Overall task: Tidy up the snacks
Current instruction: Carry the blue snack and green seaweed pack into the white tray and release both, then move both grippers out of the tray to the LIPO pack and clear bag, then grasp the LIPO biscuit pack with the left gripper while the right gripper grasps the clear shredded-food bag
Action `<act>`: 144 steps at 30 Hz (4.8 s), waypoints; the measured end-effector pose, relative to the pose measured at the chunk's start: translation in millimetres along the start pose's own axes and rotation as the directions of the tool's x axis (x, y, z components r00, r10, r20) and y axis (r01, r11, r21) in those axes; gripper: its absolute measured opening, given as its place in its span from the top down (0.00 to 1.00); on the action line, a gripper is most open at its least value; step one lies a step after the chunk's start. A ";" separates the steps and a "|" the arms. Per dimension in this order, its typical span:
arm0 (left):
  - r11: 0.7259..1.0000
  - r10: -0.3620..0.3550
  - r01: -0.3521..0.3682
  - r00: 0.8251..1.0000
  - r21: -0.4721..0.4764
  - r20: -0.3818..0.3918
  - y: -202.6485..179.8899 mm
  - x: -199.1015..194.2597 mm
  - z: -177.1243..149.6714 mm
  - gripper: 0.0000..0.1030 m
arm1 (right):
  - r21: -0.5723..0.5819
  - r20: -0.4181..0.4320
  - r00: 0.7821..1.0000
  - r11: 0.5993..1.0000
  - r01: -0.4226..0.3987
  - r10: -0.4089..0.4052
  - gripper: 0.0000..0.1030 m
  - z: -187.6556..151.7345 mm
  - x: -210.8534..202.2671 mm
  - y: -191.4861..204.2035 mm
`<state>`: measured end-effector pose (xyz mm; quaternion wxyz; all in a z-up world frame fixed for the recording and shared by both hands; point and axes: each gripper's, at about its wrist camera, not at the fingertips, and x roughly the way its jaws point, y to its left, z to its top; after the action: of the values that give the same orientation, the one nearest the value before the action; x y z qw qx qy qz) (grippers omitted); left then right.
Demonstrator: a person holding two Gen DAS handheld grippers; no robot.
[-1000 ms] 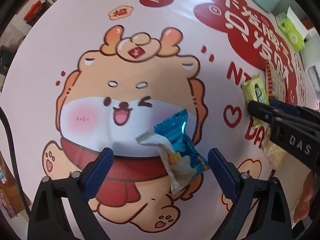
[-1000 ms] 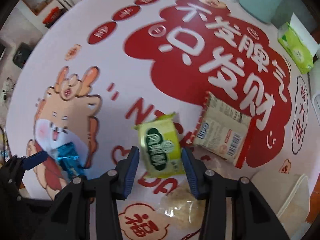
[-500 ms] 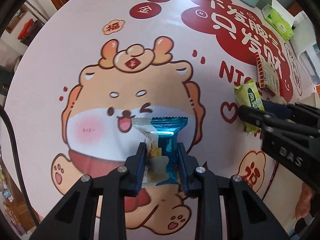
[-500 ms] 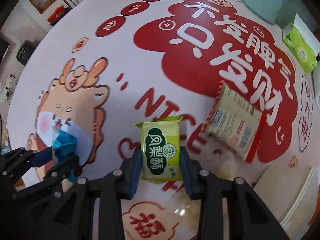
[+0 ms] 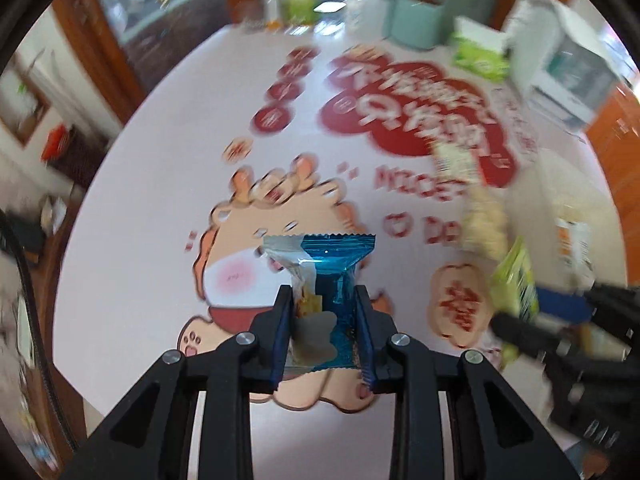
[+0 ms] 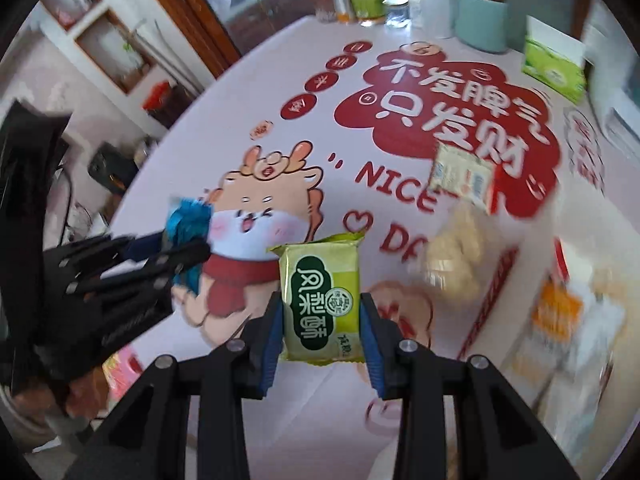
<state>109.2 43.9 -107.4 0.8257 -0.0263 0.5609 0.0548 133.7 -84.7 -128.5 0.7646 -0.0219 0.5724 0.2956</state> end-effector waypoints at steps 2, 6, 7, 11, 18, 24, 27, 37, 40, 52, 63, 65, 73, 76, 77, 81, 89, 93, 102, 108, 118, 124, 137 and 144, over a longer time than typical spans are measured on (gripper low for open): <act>0.997 -0.020 0.016 0.998 0.075 0.051 -16.8 -23.0 -0.7 0.74 | 0.031 0.037 0.999 0.999 -0.005 0.004 0.65 -13.6 -17.7 -3.8; 0.978 -0.097 0.072 0.988 0.198 0.120 -65.5 -57.0 3.0 0.74 | 0.115 0.123 0.991 0.993 0.028 -0.042 0.65 -41.3 -57.8 -23.6; 0.970 -0.122 0.090 0.984 0.227 0.130 -78.8 -64.3 5.7 0.74 | 0.147 0.147 0.988 0.989 0.030 -0.052 0.65 -49.9 -71.1 -30.4; 0.928 -0.211 0.146 0.964 0.344 0.162 -133.2 -86.6 17.1 0.74 | 0.254 0.226 0.966 0.965 0.065 -0.124 0.65 -76.3 -117.4 -58.1; 0.841 -0.303 0.169 0.934 0.513 0.188 -213.4 -110.7 28.1 0.74 | 0.412 0.328 0.903 0.902 0.129 -0.279 0.65 -109.5 -182.2 -96.8; 0.803 -0.313 0.164 0.934 0.573 0.171 -257.0 -105.0 37.6 0.74 | 0.486 0.340 0.874 0.860 0.154 -0.348 0.65 -120.1 -201.6 -122.1; 0.802 -0.311 0.180 0.940 0.569 0.140 -267.0 -96.2 43.4 0.74 | 0.514 0.331 0.868 0.842 0.164 -0.371 0.64 -118.7 -202.2 -132.4; 0.809 -0.282 0.156 0.949 0.567 0.142 -281.9 -81.6 56.2 0.74 | 0.535 0.324 0.852 0.823 0.193 -0.411 0.64 -95.1 -201.4 -158.8; 0.810 -0.275 0.148 0.950 0.567 0.145 -285.7 -79.4 61.1 0.74 | 0.542 0.324 0.843 0.814 0.206 -0.429 0.64 -85.4 -203.3 -169.0; 0.813 -0.233 0.112 0.962 0.571 0.142 -295.9 -58.3 73.7 0.38 | 0.546 0.301 0.839 0.803 0.238 -0.453 0.62 -54.5 -195.2 -200.7; 0.814 -0.214 0.082 0.962 0.575 0.166 -285.9 -57.0 70.1 0.02 | 0.546 0.288 0.845 0.802 0.242 -0.451 0.52 -58.7 -186.6 -197.6; 0.814 -0.213 0.077 0.962 0.576 0.172 -282.3 -59.8 67.8 0.02 | 0.545 0.289 0.846 0.803 0.240 -0.449 0.52 -59.8 -187.0 -195.3; 0.804 -0.201 0.057 0.963 0.592 0.180 -256.9 -79.5 61.8 0.02 | 0.527 0.304 0.849 0.819 0.229 -0.433 0.52 -64.7 -192.1 -175.4; 0.788 -0.175 0.010 0.962 0.616 0.208 -236.7 -94.3 66.3 0.02 | 0.512 0.317 0.848 0.829 0.224 -0.425 0.52 -66.0 -196.1 -165.6; 0.782 -0.160 -0.016 0.961 0.623 0.225 -227.2 -101.3 69.6 0.02 | 0.504 0.324 0.847 0.834 0.222 -0.421 0.52 -66.3 -197.8 -160.7; 0.782 -0.119 -0.071 0.958 0.619 0.261 -187.9 -127.0 87.4 0.02 | 0.481 0.343 0.850 0.852 0.207 -0.400 0.52 -63.8 -200.8 -144.7; 0.738 -0.048 -0.175 0.950 0.652 0.309 -127.5 -157.5 110.6 0.02 | 0.420 0.362 0.865 0.889 0.180 -0.346 0.52 -49.8 -195.4 -103.6; 0.645 -0.036 -0.245 0.936 0.724 0.349 -113.8 -165.9 117.3 0.02 | 0.401 0.358 0.870 0.897 0.185 -0.340 0.51 -41.6 -189.7 -80.3; 0.342 -0.103 -0.322 0.921 0.883 0.376 -95.0 -146.1 155.7 0.02 | 0.440 0.329 0.880 0.880 0.179 -0.344 0.42 -1.5 -153.8 -38.9; 0.211 -0.156 -0.198 0.960 0.957 0.233 -96.0 -70.3 180.2 0.02 | 0.550 0.310 0.879 0.823 0.145 -0.362 0.38 19.7 -105.0 -27.4; 0.100 -0.202 0.108 0.976 0.989 -0.086 -136.3 97.1 164.7 0.02 | 0.725 0.207 0.840 0.655 0.213 -0.501 0.38 14.5 1.0 -31.2; 0.076 -0.218 0.205 0.958 0.976 -0.184 -160.7 155.9 149.6 0.02 | 0.761 0.145 0.791 0.578 0.294 -0.594 0.38 17.3 46.6 -34.3; 0.046 -0.229 0.331 0.922 0.943 -0.312 -176.3 198.6 135.1 0.08 | 0.791 -0.009 0.697 0.421 0.443 -0.717 0.37 27.5 88.5 -71.9; 0.118 -0.277 0.397 0.893 0.910 -0.353 -168.8 191.3 139.8 0.57 | 0.790 -0.026 0.707 0.419 0.448 -0.707 0.49 28.7 98.4 -77.3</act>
<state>328.3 -97.3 -236.5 0.6180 0.3667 0.4863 -0.4971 212.0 -95.7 -229.5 0.8347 0.1431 0.4672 -0.2540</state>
